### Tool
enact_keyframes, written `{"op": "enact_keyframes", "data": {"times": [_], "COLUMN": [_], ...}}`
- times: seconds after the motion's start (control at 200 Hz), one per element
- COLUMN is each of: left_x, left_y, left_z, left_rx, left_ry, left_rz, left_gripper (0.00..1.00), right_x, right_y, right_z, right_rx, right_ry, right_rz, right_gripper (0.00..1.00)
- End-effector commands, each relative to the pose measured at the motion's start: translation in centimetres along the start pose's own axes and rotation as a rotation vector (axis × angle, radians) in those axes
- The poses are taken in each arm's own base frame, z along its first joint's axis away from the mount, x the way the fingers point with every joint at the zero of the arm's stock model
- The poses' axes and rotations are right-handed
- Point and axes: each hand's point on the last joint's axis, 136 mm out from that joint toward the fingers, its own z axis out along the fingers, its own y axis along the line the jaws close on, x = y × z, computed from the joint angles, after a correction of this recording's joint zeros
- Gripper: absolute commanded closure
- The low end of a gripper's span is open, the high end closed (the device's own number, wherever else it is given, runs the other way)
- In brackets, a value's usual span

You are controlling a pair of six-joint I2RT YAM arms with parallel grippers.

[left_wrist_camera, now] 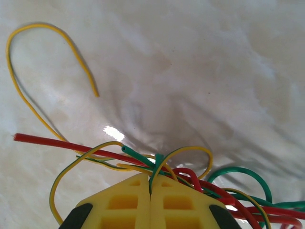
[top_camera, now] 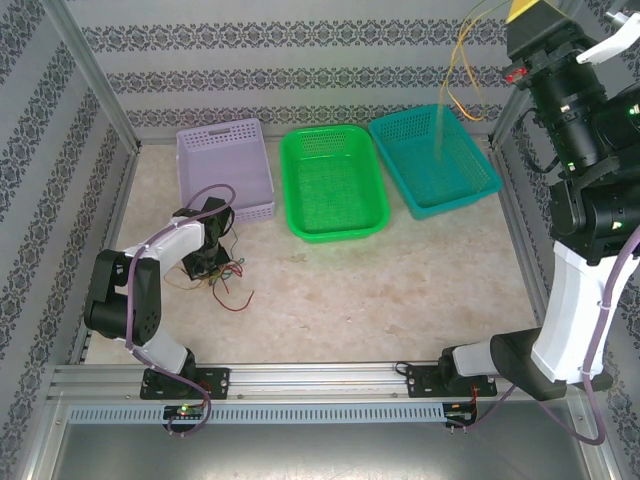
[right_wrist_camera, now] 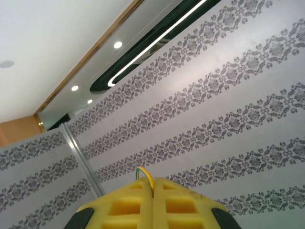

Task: Untangle the cables

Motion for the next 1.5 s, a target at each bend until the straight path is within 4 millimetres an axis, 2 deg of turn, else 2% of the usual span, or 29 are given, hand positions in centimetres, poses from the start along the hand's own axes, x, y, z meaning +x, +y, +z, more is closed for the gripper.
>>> {"op": "enact_keyframes", "data": {"times": [0.0,0.035,0.11,0.165,0.245,0.335,0.43,0.515,0.774,0.839,0.919,1.069,1.149,1.274,1.359,1.494], "left_x": [-0.9,-1.0,-1.4,-1.7,-2.3,-2.9,-3.6,-4.1,-3.9,-3.5,-3.3,-3.3,-3.3,-2.5,-0.9,2.3], "left_y": [-2.5,-3.4,-4.6,-5.2,-6.1,-7.2,-7.7,-8.3,-11.6,-12.3,-12.9,-12.6,-12.3,-12.7,-13.8,-15.1], "left_z": [-1.0,-1.7,-3.8,-5.6,-8.7,-13.1,-18.0,-22.3,-34.3,-36.8,-38.6,-40.1,-39.7,-35.9,-32.7,-29.6], "left_rx": [0.135,0.188,0.27,0.322,0.413,0.522,0.628,0.734,1.135,1.233,1.307,1.333,1.319,1.249,1.228,1.221], "left_ry": [-0.002,-0.014,-0.054,-0.088,-0.151,-0.238,-0.333,-0.404,-0.519,-0.517,-0.477,-0.458,-0.423,-0.187,0.013,0.229], "left_rz": [-0.019,-0.016,-0.013,-0.011,0.004,0.034,0.05,0.061,0.142,0.155,0.136,0.071,0.018,-0.201,-0.41,-0.662], "left_gripper": [0.92,0.86,0.63,0.5,0.39,0.27,0.24,0.24,0.27,0.27,0.28,0.28,0.27,0.26,0.26,0.2], "right_x": [0.7,1.1,1.7,1.9,2.3,3.0,4.1,5.8,13.0,15.2,18.4,23.6,25.9,28.1,28.8,29.3], "right_y": [1.4,1.8,2.4,2.5,2.4,2.3,2.3,2.1,1.6,1.7,1.7,1.6,1.2,0.9,0.9,0.6], "right_z": [0.7,0.8,0.7,0.6,0.5,0.7,1.1,1.6,3.1,3.4,3.6,3.5,3.2,2.6,2.0,1.0], "right_rx": [-0.078,-0.094,-0.114,-0.115,-0.115,-0.124,-0.147,-0.17,-0.218,-0.228,-0.24,-0.231,-0.217,-0.213,-0.215,-0.21], "right_ry": [0.039,0.056,0.074,0.082,0.094,0.117,0.153,0.213,0.415,0.47,0.542,0.645,0.686,0.736,0.759,0.788], "right_rz": [0.028,0.032,0.021,0.015,0.012,0.012,0.015,0.028,0.108,0.129,0.143,0.15,0.151,0.161,0.156,0.143], "right_gripper": [1.0,1.0,1.0,1.0,1.0,1.0,1.0,1.0,1.0,1.0,1.0,1.0,1.0,1.0,1.0,1.0]}}
